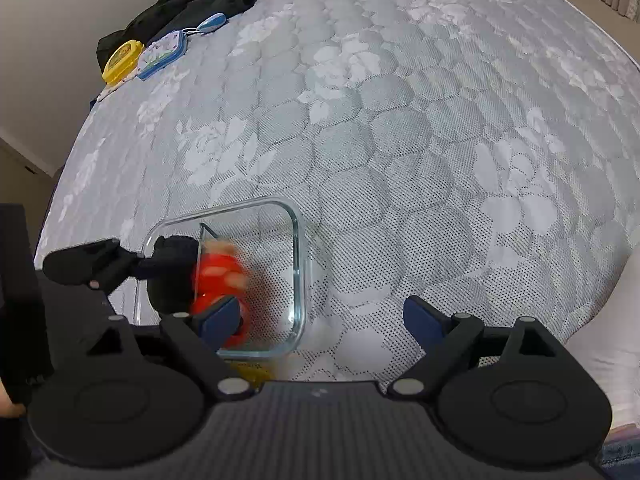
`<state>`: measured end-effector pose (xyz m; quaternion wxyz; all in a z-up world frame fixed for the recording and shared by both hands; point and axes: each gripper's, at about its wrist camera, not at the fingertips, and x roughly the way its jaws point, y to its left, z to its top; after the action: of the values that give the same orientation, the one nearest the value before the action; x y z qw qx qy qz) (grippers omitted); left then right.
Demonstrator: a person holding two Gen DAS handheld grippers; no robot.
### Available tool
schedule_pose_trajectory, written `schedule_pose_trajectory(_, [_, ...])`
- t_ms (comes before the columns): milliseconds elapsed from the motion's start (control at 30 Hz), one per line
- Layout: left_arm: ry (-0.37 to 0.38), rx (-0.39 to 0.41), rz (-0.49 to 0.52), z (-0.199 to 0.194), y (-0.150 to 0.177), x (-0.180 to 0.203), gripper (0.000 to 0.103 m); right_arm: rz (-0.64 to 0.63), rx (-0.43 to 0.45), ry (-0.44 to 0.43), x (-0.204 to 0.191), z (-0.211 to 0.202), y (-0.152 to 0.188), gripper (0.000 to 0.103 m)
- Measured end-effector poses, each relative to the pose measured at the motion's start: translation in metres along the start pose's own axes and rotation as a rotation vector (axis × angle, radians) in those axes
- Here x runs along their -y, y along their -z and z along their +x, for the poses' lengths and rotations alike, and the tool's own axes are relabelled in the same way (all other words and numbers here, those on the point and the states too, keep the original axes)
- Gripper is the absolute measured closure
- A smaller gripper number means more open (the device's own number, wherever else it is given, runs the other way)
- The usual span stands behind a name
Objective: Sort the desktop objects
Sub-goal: 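Grasp the red doll with the left gripper and carry it to the container, then grip the red doll with the right gripper and lower it into the container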
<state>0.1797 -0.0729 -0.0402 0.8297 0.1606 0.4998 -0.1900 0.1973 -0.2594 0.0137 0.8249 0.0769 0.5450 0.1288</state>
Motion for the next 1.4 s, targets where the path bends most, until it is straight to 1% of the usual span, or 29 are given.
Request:
schedule_pose_trajectory(100, [0.004,0.010,-0.073,-0.011,0.003,-0.012,0.024,-0.020,0.018,0.012,-0.007,-0.001,-0.001,0.013])
schedule_pose_trajectory(167, [-0.004,0.011,-0.157,-0.023,0.008,-0.023,0.018,-0.051,0.030,0.023,-0.014,0.000,-0.002,0.017])
schedule_pose_trajectory(200, [0.001,0.009,-0.211,-0.030,0.013,-0.029,0.013,-0.071,0.033,0.026,-0.018,0.001,-0.003,0.021])
schedule_pose_trajectory(233, [0.013,0.007,-0.271,-0.039,0.018,-0.034,0.010,-0.090,0.036,0.029,-0.023,0.003,-0.004,0.028])
schedule_pose_trajectory(267, [0.032,-0.002,-0.322,-0.045,0.024,-0.038,0.010,-0.117,0.033,0.029,-0.029,0.005,-0.003,0.033])
schedule_pose_trajectory(300, [0.057,-0.014,-0.368,-0.050,0.030,-0.041,0.010,-0.137,0.024,0.026,-0.034,0.008,-0.003,0.043])
schedule_pose_trajectory(333, [0.084,-0.033,-0.417,-0.055,0.039,-0.043,0.010,-0.155,0.013,0.023,-0.040,0.011,-0.003,0.049])
schedule_pose_trajectory(400, [0.123,-0.079,-0.486,-0.060,0.058,-0.043,0.010,-0.129,-0.006,-0.002,-0.046,0.018,-0.005,0.049])
schedule_pose_trajectory(467, [0.152,-0.127,-0.543,-0.063,0.077,-0.041,0.010,-0.062,-0.015,-0.023,-0.049,0.026,-0.011,0.049])
schedule_pose_trajectory(533, [0.155,-0.162,-0.575,-0.064,0.094,-0.038,0.010,0.013,-0.026,-0.044,-0.052,0.035,-0.018,0.048])
schedule_pose_trajectory(600, [0.147,-0.179,-0.584,-0.066,0.105,-0.033,0.010,0.091,-0.051,-0.066,-0.052,0.048,-0.025,0.045])
schedule_pose_trajectory(667, [0.151,-0.187,-0.570,-0.070,0.112,-0.027,0.010,0.162,-0.076,-0.062,-0.051,0.061,-0.029,0.045])
schedule_pose_trajectory(800, [0.163,-0.170,-0.516,-0.082,0.117,-0.017,0.009,0.202,-0.100,0.005,-0.055,0.086,-0.033,0.044])
schedule_pose_trajectory(900, [0.165,-0.156,-0.497,-0.089,0.121,-0.018,0.008,0.154,-0.116,0.084,-0.059,0.102,-0.031,0.045])
schedule_pose_trajectory(1000, [0.183,-0.162,-0.495,-0.089,0.123,-0.019,0.007,0.111,-0.110,0.101,-0.063,0.109,-0.027,0.048])
schedule_pose_trajectory(1067, [0.191,-0.168,-0.504,-0.088,0.124,-0.021,0.006,0.052,-0.135,0.088,-0.070,0.112,-0.024,0.053])
schedule_pose_trajectory(1100, [0.193,-0.169,-0.505,-0.088,0.125,-0.022,0.006,0.021,-0.149,0.080,-0.074,0.114,-0.023,0.060])
schedule_pose_trajectory(1167, [0.196,-0.166,-0.501,-0.089,0.124,-0.022,0.006,-0.012,-0.180,0.054,-0.081,0.114,-0.019,0.060])
schedule_pose_trajectory(1300, [0.189,-0.156,-0.490,-0.090,0.123,-0.021,0.006,-0.171,-0.172,0.068,-0.100,0.109,-0.013,0.060])
schedule_pose_trajectory(1367, [0.182,-0.156,-0.487,-0.089,0.123,-0.021,0.006,-0.204,-0.167,0.063,-0.104,0.105,-0.011,0.059])
schedule_pose_trajectory(1400, [0.179,-0.158,-0.488,-0.088,0.123,-0.021,0.006,-0.200,-0.163,0.056,-0.104,0.103,-0.011,0.058])
